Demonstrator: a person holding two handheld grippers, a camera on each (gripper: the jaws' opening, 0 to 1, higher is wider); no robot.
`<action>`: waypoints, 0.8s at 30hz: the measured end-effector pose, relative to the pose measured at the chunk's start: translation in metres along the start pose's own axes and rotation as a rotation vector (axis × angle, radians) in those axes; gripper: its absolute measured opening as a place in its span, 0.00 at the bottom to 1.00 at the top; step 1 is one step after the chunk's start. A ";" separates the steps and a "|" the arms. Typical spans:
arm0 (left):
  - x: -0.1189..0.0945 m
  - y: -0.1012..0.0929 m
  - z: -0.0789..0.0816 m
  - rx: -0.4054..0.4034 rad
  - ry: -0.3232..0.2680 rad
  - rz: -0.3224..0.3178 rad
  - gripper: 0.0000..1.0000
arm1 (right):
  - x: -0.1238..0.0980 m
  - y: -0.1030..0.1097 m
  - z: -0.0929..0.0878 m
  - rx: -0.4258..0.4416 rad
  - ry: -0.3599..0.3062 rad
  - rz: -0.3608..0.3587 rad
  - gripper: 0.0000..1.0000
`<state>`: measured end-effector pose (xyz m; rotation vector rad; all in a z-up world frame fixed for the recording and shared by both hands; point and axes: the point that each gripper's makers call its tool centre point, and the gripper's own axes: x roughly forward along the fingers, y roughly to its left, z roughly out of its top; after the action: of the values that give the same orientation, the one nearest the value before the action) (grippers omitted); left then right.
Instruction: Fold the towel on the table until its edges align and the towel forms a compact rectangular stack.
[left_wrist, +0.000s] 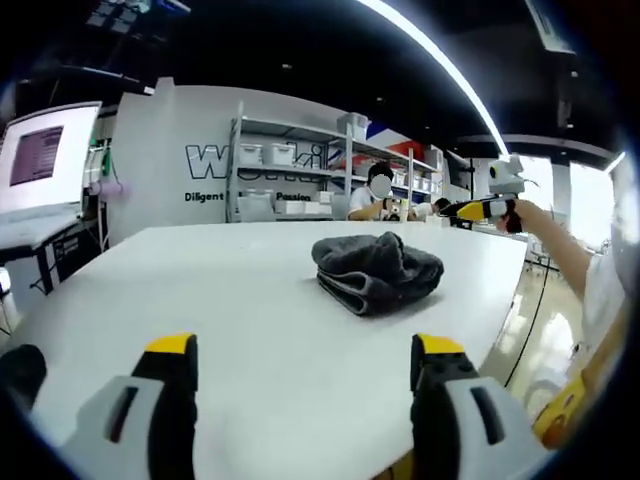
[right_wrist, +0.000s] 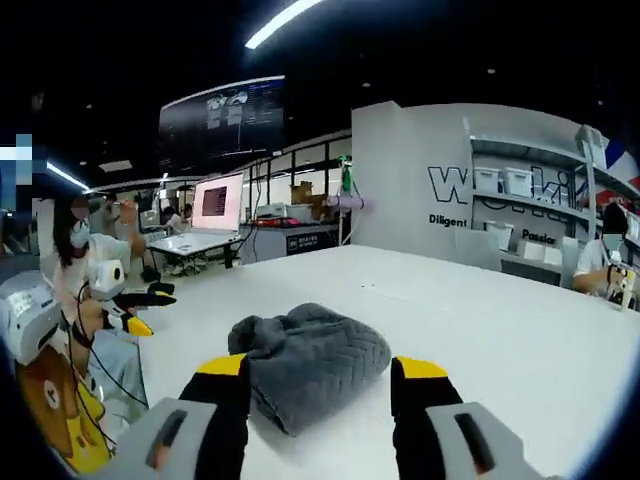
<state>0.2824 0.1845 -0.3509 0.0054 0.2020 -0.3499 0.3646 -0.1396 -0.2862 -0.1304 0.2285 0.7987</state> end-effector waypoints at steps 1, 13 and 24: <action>0.001 -0.001 0.001 0.001 0.000 -0.006 0.93 | -0.001 0.001 -0.004 0.000 0.001 -0.004 0.69; 0.009 -0.011 0.012 0.022 0.006 -0.062 0.93 | -0.015 0.000 -0.029 0.055 -0.063 -0.039 0.93; 0.025 -0.025 0.030 0.044 -0.002 -0.155 0.93 | -0.031 -0.007 -0.047 0.073 -0.046 -0.059 1.00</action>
<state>0.3027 0.1510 -0.3258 0.0328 0.1933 -0.5087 0.3414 -0.1751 -0.3238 -0.0502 0.2093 0.7334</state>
